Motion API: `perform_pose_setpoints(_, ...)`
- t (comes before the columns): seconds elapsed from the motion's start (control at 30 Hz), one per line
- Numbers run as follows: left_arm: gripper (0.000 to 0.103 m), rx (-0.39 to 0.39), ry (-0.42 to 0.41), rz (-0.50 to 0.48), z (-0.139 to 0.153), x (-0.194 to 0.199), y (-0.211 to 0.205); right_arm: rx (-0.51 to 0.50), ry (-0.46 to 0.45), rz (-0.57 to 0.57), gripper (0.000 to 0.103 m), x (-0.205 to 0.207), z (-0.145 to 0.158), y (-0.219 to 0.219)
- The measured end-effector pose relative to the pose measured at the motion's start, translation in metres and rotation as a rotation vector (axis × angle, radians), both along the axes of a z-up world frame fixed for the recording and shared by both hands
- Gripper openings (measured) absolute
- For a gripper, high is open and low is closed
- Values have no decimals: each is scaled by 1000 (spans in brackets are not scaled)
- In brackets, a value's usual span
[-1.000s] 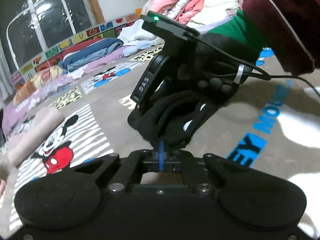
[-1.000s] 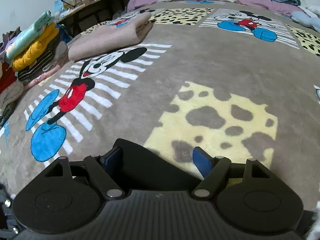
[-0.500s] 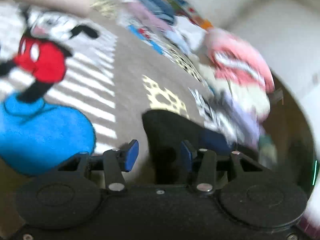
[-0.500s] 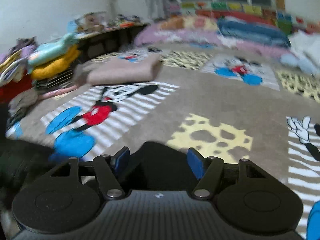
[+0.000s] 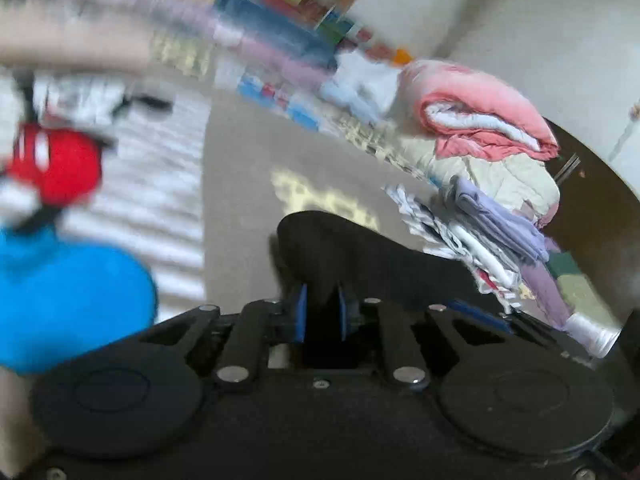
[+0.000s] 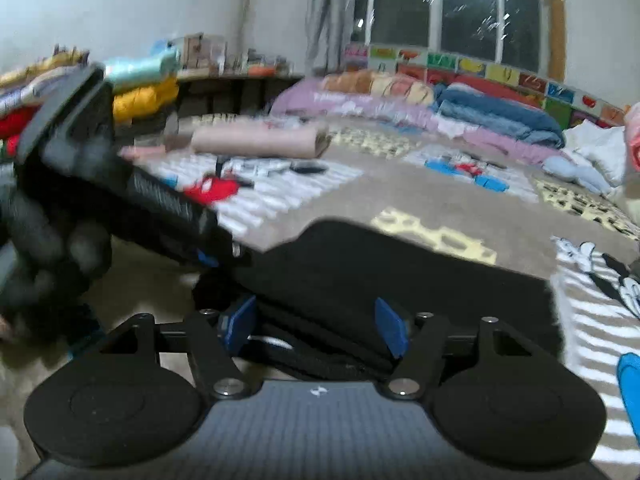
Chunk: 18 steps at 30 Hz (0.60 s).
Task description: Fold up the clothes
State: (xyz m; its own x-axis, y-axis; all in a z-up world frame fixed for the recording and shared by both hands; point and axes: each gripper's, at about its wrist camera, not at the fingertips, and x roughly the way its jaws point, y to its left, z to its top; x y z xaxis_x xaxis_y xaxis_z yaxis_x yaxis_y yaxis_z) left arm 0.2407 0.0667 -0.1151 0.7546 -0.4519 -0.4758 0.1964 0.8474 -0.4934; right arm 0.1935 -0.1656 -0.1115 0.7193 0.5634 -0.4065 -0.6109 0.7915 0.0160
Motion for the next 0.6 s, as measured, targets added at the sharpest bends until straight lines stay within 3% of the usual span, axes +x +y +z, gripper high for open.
perform_pose_setpoints(0.07, 15, 45, 12, 6, -6, -2, -5, 90, 22, -57, 65, 0, 2, -22)
perform_pose_setpoints(0.1, 21, 42, 29, 5, -9, -1, -5, 122, 47, -87, 65, 3, 2, -34)
perform_pose_setpoints(0.13, 30, 44, 33, 8, -7, -2, -3, 152, 75, -115, 64, 8, 2, -47)
perform_pose_setpoints(0.17, 54, 71, 28, 38, -1, -2, -1, 182, 102, -143, 62, 12, 2, -59)
perform_pose_setpoints(0.2, 57, 103, 14, 66, 5, -3, 0, 193, 134, -142, 57, 17, 1, -69)
perform_pose_setpoints(0.27, 57, 223, -87, 108, 22, -11, -7, 170, 134, -133, 55, 18, 1, -75)
perform_pose_setpoints(0.37, 57, 339, -188, 54, 38, -20, -31, 148, 129, -115, 55, 9, 2, -77)
perform_pose_setpoints(0.43, 57, 386, -202, 9, 35, -20, -54, 128, 111, -108, 55, 2, 4, -79)
perform_pose_setpoints(0.5, 56, 479, -118, -75, 8, -9, -80, 117, 76, -109, 56, -6, 6, -86)
perform_pose_setpoints(0.57, 57, 574, -145, -67, -6, -12, -94, 154, 80, -117, 57, -4, 8, -93)
perform_pose_setpoints(0.6, 56, 589, -148, -69, 1, -14, -96, 166, 77, -124, 57, -4, 7, -97)
